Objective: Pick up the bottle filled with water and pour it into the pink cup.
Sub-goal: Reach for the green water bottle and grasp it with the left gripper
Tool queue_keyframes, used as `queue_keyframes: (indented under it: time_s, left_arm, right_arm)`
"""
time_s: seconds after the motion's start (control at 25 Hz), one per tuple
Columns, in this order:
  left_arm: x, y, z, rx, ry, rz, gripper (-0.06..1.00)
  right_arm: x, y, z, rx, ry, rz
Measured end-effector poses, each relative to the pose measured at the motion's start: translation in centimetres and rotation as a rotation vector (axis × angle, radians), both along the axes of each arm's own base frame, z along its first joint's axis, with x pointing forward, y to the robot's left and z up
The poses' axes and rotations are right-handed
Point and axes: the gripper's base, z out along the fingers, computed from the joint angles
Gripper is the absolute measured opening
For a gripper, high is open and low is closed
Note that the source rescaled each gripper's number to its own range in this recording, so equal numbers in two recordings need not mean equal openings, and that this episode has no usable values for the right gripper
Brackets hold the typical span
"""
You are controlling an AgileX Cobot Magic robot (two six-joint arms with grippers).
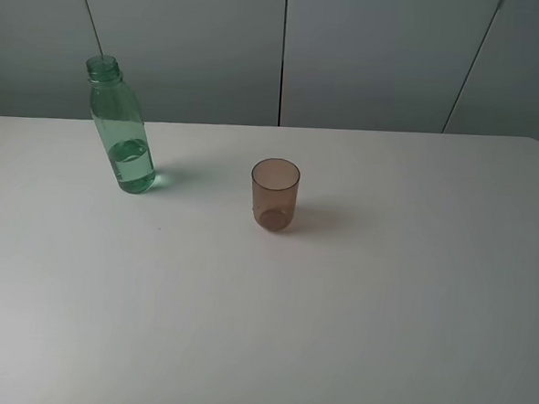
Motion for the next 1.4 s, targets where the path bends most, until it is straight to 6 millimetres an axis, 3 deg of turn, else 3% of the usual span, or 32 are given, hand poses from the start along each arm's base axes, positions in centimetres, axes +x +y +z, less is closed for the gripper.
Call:
queue_keyframes:
  time_s: [1.12,1.4]
  left_arm:
    - [0.0,0.0,0.1,0.0,-0.002,0.0,1.0]
    - [-0.3,0.0,2.6,0.009,-0.19,-0.022,1.0]
  right_arm:
    - [0.0,0.0,0.0,0.0,0.0,0.0]
    - [0.0,0.0,0.0,0.0,0.0,0.0]
